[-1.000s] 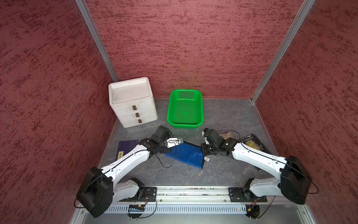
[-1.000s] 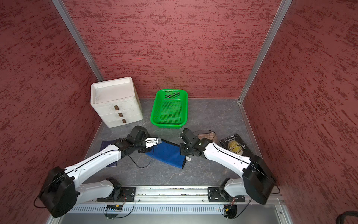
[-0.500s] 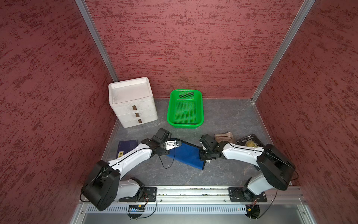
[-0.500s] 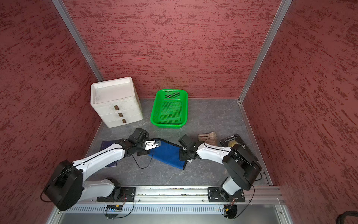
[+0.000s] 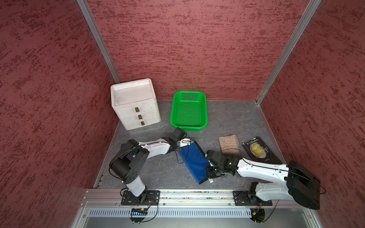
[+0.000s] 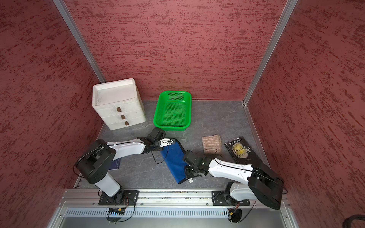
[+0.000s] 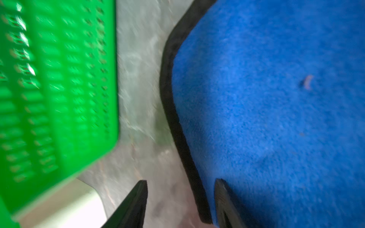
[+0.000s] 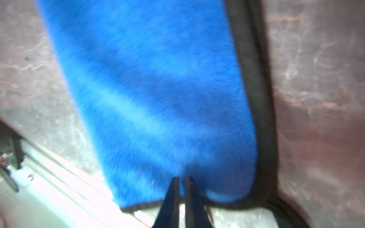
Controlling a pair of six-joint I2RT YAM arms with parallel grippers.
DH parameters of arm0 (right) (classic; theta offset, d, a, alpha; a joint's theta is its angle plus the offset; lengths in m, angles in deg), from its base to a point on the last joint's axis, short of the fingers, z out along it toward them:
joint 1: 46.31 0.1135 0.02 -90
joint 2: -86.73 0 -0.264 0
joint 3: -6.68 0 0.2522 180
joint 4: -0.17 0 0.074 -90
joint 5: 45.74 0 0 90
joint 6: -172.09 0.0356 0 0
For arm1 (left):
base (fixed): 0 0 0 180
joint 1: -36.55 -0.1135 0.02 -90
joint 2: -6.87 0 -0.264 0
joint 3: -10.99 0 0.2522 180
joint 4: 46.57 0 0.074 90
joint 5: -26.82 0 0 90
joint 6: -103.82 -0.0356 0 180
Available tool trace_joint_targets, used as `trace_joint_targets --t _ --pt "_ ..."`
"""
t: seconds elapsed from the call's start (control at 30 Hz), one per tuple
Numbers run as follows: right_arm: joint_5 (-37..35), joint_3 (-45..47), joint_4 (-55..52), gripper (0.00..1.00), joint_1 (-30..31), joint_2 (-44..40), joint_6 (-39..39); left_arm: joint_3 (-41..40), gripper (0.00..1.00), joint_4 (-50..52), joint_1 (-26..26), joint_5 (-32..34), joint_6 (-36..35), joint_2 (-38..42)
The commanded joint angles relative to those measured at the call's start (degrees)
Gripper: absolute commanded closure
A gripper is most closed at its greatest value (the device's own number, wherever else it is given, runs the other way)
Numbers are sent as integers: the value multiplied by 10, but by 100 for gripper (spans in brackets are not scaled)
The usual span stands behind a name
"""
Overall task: Fold the square dishcloth
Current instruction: Adjust the cleaning item at the center of the board.
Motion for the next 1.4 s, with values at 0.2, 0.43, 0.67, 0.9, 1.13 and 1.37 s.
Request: trace_joint_targets --t 0.2,0.43,0.67,0.9,1.13,1.37 --pt "38 -92 3 87 -82 18 -91 7 39 -209 24 -2 -62 -71" --pt "88 -193 82 91 -127 219 -148 -62 34 20 26 -180 -4 150" --pt "126 -207 194 94 -180 293 -144 -148 33 171 117 -222 17 342" --pt "100 -175 242 94 -198 338 -112 -118 33 174 239 -221 65 279" --pt "66 -133 225 95 -229 305 -96 -106 32 161 244 -278 44 232" --pt "32 -72 224 97 -253 285 -73 -94 32 160 244 -319 39 224"
